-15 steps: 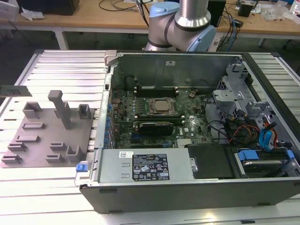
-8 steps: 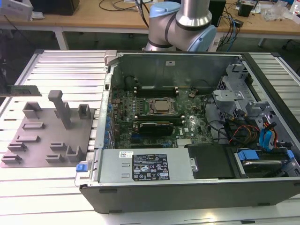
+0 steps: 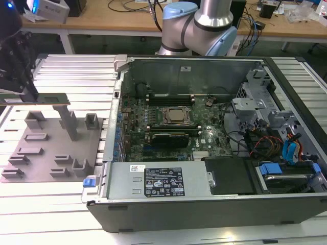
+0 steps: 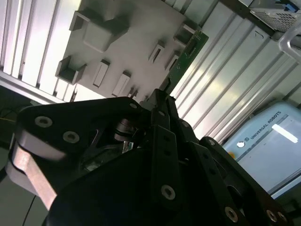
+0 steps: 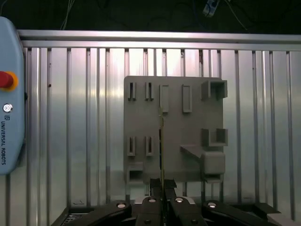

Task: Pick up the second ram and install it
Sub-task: 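Pick up the second ram and move it above second insertion slot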

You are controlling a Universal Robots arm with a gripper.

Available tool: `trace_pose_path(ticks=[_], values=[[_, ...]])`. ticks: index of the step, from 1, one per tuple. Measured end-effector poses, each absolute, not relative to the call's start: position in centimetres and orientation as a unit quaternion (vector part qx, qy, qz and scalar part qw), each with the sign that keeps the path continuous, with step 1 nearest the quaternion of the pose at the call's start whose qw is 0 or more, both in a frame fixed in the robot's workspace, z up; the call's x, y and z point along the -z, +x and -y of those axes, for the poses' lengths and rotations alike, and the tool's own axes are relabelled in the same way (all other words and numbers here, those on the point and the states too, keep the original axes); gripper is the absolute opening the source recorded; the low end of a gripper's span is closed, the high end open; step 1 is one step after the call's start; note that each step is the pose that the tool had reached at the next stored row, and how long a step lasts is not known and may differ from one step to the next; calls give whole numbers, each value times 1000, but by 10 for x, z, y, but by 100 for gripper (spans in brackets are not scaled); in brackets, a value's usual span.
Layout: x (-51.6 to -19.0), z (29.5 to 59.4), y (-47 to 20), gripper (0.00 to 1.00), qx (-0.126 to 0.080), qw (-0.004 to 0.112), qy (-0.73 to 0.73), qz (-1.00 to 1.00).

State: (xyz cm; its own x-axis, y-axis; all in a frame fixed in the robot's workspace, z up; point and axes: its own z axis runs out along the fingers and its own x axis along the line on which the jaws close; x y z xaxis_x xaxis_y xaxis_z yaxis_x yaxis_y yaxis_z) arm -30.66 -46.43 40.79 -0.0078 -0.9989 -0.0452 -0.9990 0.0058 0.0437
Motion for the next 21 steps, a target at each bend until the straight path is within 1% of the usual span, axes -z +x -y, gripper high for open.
trace_pose_path(ticks=[21], values=[[-408, 464, -228, 11, -31, 1, -704, -709]])
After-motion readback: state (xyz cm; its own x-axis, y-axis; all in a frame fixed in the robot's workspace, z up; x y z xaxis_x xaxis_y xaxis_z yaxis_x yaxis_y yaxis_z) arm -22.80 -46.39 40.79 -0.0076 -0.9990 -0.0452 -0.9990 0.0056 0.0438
